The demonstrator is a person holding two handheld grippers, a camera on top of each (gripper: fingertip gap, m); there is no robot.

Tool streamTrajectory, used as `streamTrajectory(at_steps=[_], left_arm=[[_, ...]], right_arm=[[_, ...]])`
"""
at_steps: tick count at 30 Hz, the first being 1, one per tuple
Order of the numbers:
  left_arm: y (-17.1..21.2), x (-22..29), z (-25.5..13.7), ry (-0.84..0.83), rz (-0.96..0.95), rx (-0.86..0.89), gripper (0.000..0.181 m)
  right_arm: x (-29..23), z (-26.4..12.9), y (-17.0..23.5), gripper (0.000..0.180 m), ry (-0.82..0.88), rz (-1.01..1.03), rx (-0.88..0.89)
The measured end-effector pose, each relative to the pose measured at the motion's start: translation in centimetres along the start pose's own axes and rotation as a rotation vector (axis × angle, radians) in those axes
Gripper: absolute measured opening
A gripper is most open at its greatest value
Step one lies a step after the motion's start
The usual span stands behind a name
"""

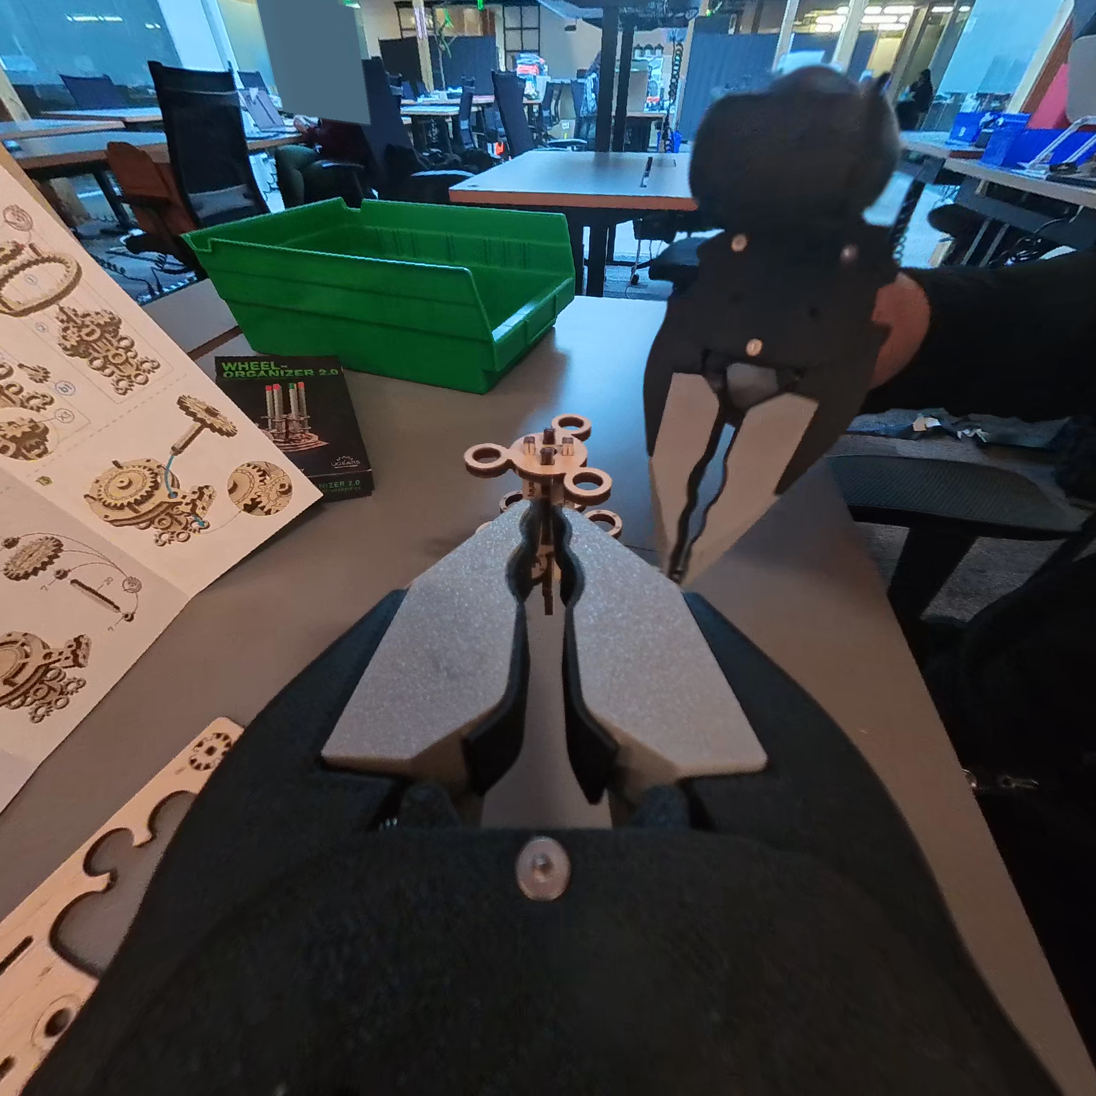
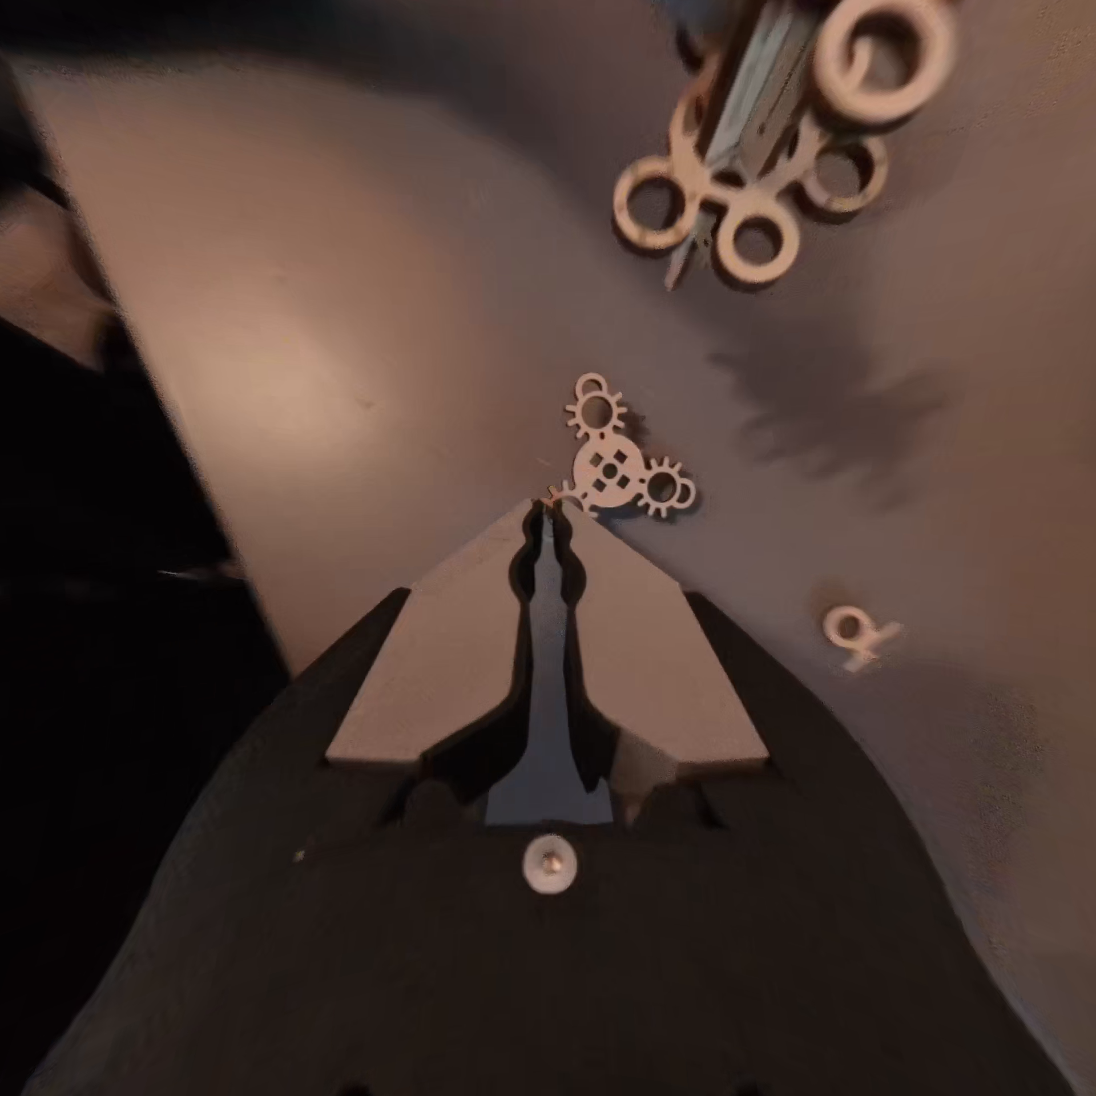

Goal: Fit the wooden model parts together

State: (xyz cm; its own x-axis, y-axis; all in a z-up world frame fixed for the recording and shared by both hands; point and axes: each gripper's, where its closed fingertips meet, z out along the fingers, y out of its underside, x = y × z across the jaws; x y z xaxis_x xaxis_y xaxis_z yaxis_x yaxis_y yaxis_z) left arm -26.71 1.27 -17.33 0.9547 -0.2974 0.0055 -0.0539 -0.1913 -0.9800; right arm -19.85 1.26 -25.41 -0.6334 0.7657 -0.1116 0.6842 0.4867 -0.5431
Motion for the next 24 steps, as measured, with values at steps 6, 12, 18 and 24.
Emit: streamTrajectory(at_steps=[6, 12, 18, 24], left_arm=[[-0.9, -0.9, -0.9, -0.033, -0.021, 0.043, 0.0], [-0.7, -0.6, -0.8, -0.022, -0.014, 0.027, 0.0], [0.0, -0.2, -0.2, -0.005, -0.01, -0.006, 0.0], [0.1, -0.1, -0.2, -0.003, 0.001, -0.008, 0.0]], right_arm=[[-0.8, -6.1, -4.6, 0.0, -0.639, 0.552, 0.391], [4.8, -4.2, -0.9, 0.0, -0.795, 0.96, 0.507], [6.9, -4.5, 0.5, 0.0, -0.665, 0.957, 0.544], [8.2, -4.1, 1.8, 0.0, -0.409, 0.798, 0.457]])
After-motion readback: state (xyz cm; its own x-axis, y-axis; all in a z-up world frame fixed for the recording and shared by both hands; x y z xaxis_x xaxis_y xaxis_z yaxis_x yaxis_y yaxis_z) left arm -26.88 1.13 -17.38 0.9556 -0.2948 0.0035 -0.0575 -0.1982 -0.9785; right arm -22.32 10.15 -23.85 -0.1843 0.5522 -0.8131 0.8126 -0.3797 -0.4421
